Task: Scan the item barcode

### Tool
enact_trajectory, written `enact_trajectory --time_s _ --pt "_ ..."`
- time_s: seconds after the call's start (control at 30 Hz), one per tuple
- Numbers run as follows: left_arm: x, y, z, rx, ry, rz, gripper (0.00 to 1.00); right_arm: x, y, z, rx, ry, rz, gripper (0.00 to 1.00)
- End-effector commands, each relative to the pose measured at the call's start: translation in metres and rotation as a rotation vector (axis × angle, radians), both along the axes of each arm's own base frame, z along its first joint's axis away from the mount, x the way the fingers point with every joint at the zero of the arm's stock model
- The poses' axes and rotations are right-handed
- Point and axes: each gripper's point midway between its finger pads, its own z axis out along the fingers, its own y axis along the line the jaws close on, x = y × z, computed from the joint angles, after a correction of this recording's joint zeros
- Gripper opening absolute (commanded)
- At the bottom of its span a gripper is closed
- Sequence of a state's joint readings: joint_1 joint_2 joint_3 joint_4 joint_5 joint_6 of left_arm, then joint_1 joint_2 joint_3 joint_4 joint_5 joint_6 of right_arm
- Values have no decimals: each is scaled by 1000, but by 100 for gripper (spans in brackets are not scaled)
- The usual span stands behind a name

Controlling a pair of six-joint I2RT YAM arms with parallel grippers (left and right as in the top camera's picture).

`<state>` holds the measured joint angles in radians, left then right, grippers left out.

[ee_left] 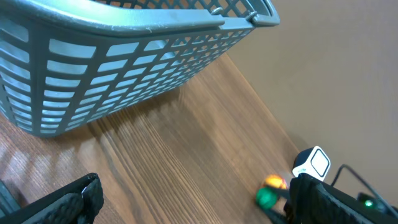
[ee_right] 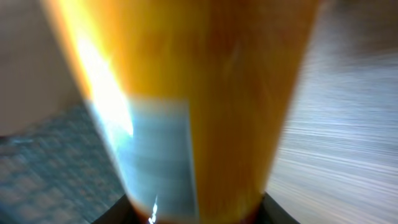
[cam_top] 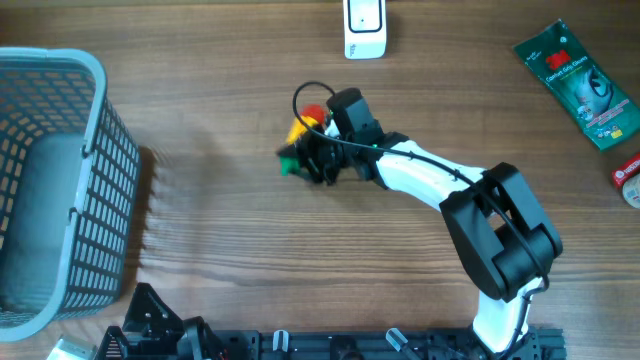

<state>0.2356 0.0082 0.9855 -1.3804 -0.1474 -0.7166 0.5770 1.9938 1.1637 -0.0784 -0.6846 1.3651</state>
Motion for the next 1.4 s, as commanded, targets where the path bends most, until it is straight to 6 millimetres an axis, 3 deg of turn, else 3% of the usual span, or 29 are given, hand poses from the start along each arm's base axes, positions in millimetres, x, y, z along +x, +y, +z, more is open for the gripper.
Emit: enact_trajectory --time_s 0.0,0.1,0.17,0.3,0.33,0.43,0.5,0.57,0.6,0.67,0.73,0.87,0.97,1.07,1.17,1.23,1.27,1.37 --pt "0 0 1 2 -6 -5 100 -43 -17 -17 1 1 255 29" --pt "0 0 1 2 -6 -5 100 -82 -49 -39 -145 112 352 30" --pt "0 0 1 2 -6 -5 100 -102 -75 -48 -277 178 385 39" --pt "0 0 1 2 -6 -5 100 -112 -100 -51 -408 186 419 59" --pt "0 0 1 2 -6 -5 100 -111 -102 -48 -421 175 416 70" --pt "0 0 1 2 -6 -5 100 -97 -109 -24 -474 68 368 82" --pt "0 0 1 2 -6 -5 100 -88 -111 6 -476 -41 339 90" --pt "0 0 1 2 -6 -5 100 -68 -110 47 -466 -286 348 99" --pt "0 0 1 2 -6 -5 100 -49 -111 61 -494 -462 384 100" --pt "0 0 1 2 -6 -5 100 -20 -114 58 -571 -571 356 99" --pt "0 0 1 2 -6 -5 100 10 -102 38 -602 -697 411 99" --pt "0 0 1 2 -6 -5 100 30 -90 7 -612 -691 432 99" --pt "0 0 1 2 -6 -5 100 14 -70 -30 -500 -606 542 98" --pt "0 0 1 2 -6 -5 100 4 -59 -32 -461 -612 585 74" --pt "0 0 1 2 -6 -5 100 -2 -44 -23 -345 -616 598 60" --pt "0 0 1 2 -6 -5 100 1 -47 -23 -355 -602 573 59" --pt "0 0 1 2 -6 -5 100 5 -52 -26 -397 -578 530 53" --pt "0 0 1 2 -6 -5 100 18 -82 -26 -602 -556 487 43"
